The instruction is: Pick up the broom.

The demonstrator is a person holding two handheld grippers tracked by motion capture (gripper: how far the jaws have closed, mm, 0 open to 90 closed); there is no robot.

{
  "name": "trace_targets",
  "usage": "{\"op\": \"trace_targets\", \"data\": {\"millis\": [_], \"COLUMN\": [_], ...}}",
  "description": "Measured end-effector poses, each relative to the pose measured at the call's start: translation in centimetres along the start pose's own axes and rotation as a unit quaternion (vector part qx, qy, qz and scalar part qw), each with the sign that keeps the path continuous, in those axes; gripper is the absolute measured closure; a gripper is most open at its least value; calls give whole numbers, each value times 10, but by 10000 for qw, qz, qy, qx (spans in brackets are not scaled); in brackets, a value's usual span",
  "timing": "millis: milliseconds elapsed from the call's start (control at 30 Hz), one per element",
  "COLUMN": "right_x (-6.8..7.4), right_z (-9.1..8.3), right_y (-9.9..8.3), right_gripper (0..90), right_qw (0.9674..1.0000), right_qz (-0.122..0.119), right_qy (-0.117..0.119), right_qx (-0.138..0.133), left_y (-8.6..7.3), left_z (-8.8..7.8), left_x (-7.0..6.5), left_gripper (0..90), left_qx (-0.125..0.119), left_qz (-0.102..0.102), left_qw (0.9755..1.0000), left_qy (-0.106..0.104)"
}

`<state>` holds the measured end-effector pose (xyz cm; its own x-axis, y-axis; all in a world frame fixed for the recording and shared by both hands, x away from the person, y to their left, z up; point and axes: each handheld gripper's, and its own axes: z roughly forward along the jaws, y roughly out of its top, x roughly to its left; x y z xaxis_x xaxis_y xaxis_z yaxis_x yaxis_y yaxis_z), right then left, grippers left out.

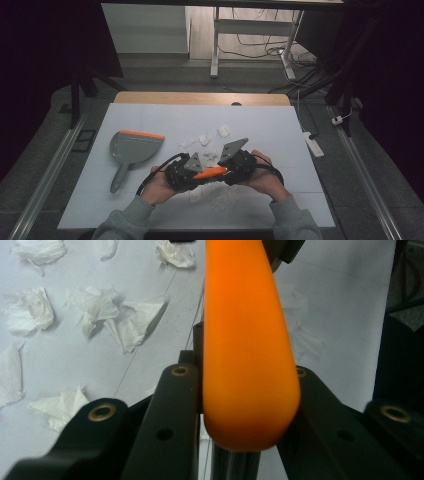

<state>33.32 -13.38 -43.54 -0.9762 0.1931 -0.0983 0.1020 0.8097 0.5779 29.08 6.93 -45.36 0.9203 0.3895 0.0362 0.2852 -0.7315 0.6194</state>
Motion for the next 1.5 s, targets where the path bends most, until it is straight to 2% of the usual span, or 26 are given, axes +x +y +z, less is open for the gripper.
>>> {"op": "trace_targets", "data": {"millis": [67, 133, 200, 233, 333, 500, 600, 700, 833, 1000, 1067, 1167, 1400, 1500], "right_x": [0, 2, 5, 5, 3, 4, 3, 0, -6, -13, -14, -18, -23, -26], "right_z": [0, 0, -1, -1, -4, -4, -3, -5, -7, -7, -8, -10, -13, -15], "right_y": [-1, -1, -1, -1, -2, 0, 0, -1, -4, -7, -9, -11, -16, -18], "right_gripper": [567, 597, 619, 635, 655, 667, 669, 670, 671, 672, 672, 673, 693, 693], "right_qw": [9999, 9998, 9997, 9996, 9996, 9996, 9997, 9997, 9990, 9980, 9977, 9972, 9951, 9947], "right_qz": [-68, -194, -253, -278, -247, -142, -69, 38, 245, 458, 511, 595, 774, 822], "right_qy": [78, 78, 50, 95, 139, 180, 138, 74, 61, -35, -112, -85, -399, -409], "right_qx": [18, 34, 41, 39, -90, -150, -171, -221, -365, -423, -425, -452, -459, -467], "left_y": [-1, -4, -6, -6, -9, -11, -14, -19, -28, -47, -57, -74, -105, -114], "left_z": [0, -2, -5, -6, -10, -13, -16, -24, -35, -48, -53, -60, -70, -73], "left_x": [2, 3, 5, 6, 8, 9, 10, 13, 16, 18, 20, 22, 32, 33], "left_gripper": [779, 769, 757, 744, 689, 609, 524, 441, 423, 403, 403, 401, 394, 394], "left_qx": [2, -105, -230, -290, -480, -506, -638, -814, -1001, -1004, -1010, -997, -987, -1014], "left_qz": [51, 132, 133, 133, 72, -27, -231, -439, -746, -1053, -1201, -1412, -1884, -2009], "left_qw": [10000, 9999, 9996, 9995, 9988, 9984, 9970, 9940, 9895, 9852, 9829, 9794, 9710, 9681], "left_qy": [-7, 24, 17, 78, 82, 232, 374, 589, 725, 904, 959, 1048, 1093, 1106]}}
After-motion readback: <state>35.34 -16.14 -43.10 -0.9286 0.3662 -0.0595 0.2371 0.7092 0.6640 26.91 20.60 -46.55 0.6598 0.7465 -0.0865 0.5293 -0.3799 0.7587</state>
